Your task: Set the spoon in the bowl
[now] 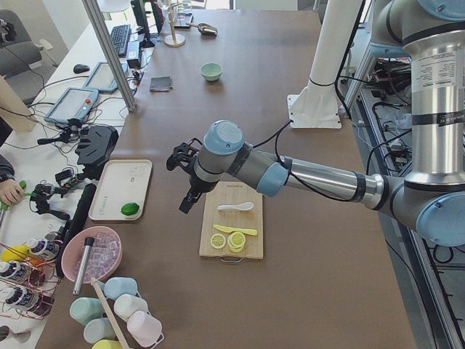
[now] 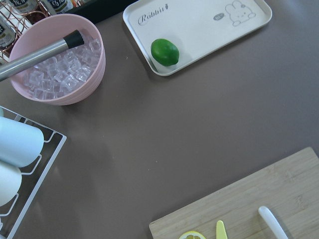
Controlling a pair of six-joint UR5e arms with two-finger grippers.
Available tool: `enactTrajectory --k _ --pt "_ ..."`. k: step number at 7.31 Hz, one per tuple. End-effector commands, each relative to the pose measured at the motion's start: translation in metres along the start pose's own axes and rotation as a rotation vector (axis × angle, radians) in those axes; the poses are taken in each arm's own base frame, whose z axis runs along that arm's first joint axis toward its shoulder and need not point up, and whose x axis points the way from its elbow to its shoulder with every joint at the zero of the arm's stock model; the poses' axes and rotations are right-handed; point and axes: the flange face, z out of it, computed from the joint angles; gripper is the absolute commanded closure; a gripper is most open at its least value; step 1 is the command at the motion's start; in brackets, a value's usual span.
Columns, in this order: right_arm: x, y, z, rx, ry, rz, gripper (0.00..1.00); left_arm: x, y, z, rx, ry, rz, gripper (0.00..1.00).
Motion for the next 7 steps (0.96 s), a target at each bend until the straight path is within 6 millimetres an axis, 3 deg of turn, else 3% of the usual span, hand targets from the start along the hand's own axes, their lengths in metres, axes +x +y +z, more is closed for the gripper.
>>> enactTrajectory --k 1,3,4,6,7 --pt "-0.074 -0.028 0.067 -0.035 0.055 0.132 0.0 0.009 -0.003 0.013 0.046 0.042 -0.027 0.01" --pt "-0.174 -0.031 0.147 -0.028 0.082 0.221 0.02 0.019 -0.004 0.023 0.032 0.058 -0.005 0.01" --pt "-0.225 -0.018 0.19 0.003 0.098 0.268 0.04 0.02 -0.004 0.025 0.028 0.059 -0.004 0.01" --pt "-0.302 0.014 0.236 0.036 0.078 0.316 0.1 0.02 -0.002 0.026 0.025 0.061 -0.005 0.01" --pt "-0.328 0.03 0.251 0.048 0.075 0.319 0.22 0.02 -0.001 0.026 0.024 0.061 -0.005 0.01"
